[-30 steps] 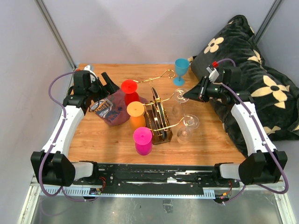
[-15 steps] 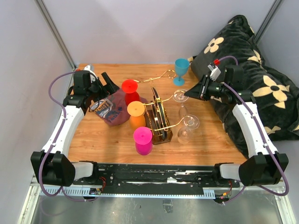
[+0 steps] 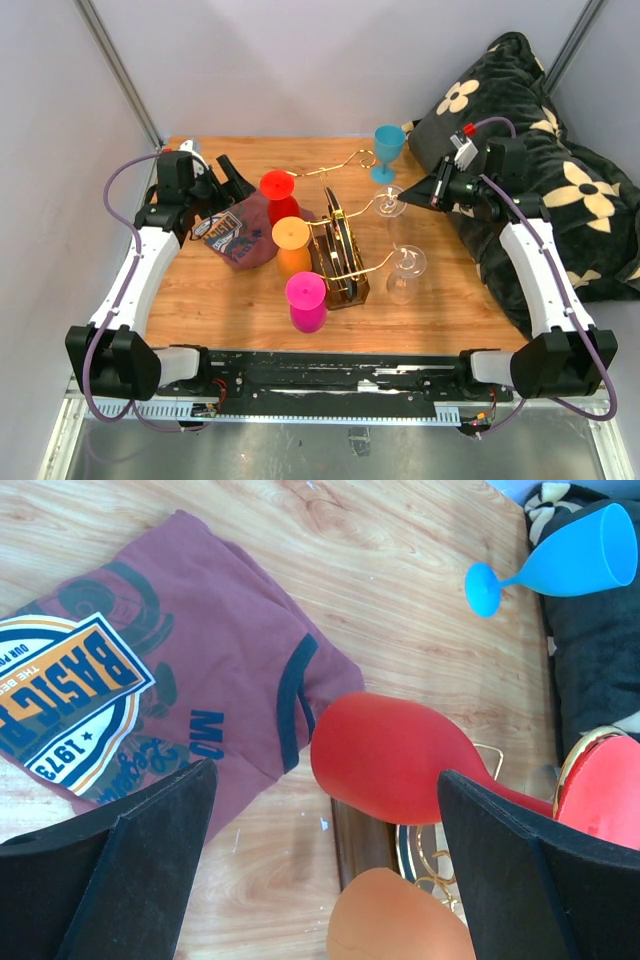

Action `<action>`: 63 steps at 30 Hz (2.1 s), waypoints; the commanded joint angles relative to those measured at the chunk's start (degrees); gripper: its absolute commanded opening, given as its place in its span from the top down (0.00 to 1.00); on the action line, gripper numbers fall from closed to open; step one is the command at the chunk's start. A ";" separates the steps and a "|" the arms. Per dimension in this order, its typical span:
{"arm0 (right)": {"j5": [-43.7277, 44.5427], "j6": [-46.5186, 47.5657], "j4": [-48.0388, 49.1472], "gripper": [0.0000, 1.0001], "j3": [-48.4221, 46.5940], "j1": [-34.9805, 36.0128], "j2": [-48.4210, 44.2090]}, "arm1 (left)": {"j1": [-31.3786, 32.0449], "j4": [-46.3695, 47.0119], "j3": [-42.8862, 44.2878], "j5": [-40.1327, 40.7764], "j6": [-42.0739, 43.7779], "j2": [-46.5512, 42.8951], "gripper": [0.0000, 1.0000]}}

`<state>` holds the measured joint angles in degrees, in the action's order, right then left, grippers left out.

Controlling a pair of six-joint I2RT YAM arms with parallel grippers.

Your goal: Take the wine glass off the wine glass rack

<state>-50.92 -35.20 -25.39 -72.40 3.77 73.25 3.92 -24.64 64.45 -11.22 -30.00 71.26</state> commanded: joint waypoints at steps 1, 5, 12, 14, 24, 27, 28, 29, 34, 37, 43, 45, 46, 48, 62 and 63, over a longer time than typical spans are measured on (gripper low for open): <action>-0.37 -2.80 5.86 0.99 -2.56 -1.05 0.58 | -0.32 -0.27 -0.21 -0.19 0.65 -1.70 0.02; -1.85 -4.83 9.56 0.99 -3.78 -0.84 2.65 | -0.31 -0.08 -0.28 -0.44 0.42 -1.50 0.02; -3.55 -3.28 8.88 0.99 -7.12 4.07 6.36 | -0.32 0.39 -0.47 -0.90 0.03 -0.90 0.02; -3.49 -2.01 7.16 0.99 -7.62 5.61 6.21 | -0.32 0.31 -0.48 -0.79 0.16 -0.95 0.02; -2.18 9.13 -9.92 0.99 -6.20 5.86 -2.75 | -0.32 0.59 -0.84 -1.39 0.14 -0.37 0.02; -0.58 13.59 -16.28 0.99 -7.06 5.52 -3.65 | -0.32 0.95 -1.34 -1.43 -0.01 -0.18 0.02; 0.17 15.27 -18.46 0.99 -7.43 4.76 -3.80 | -0.32 0.85 -1.36 -1.44 0.02 -0.16 0.02; 0.51 17.29 -20.14 0.99 -7.58 3.86 -4.06 | -0.32 0.71 -1.42 -1.27 0.15 -0.21 0.02; 1.45 23.39 -25.93 0.99 -8.70 -1.50 -4.84 | -0.32 -0.34 -0.84 0.14 1.19 -0.68 0.02; 5.52 26.74 -29.38 0.99 -11.67 -2.90 -4.29 | -0.40 -1.42 0.52 1.33 1.99 -0.56 0.02; 10.56 35.38 -28.77 0.99 -18.15 -2.94 -2.86 | -1.55 -3.57 4.15 3.38 3.56 -0.45 0.02; 11.41 37.52 -25.94 0.99 -19.40 -2.61 -2.87 | -1.80 -3.90 5.36 3.40 3.78 -0.25 0.01; 11.57 38.65 -24.60 0.99 -20.02 -2.36 -2.92 | -1.89 -4.08 5.99 3.47 3.91 -0.18 0.01; 13.18 42.28 -19.85 0.99 -20.69 -1.33 -3.82 | -2.03 -4.41 7.37 3.60 4.12 0.18 0.01; 19.28 83.16 0.18 0.99 -19.98 19.91 -2.29 | -2.25 -5.19 25.47 -7.13 8.39 8.42 0.02; 19.48 86.54 0.27 0.99 -19.74 21.83 -1.74 | -2.25 -5.23 26.87 -8.55 8.70 8.93 0.02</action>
<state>-33.08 32.86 -29.12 -90.41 19.25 68.75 2.00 -30.13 85.86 -13.41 -24.05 78.96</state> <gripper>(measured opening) 0.036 0.986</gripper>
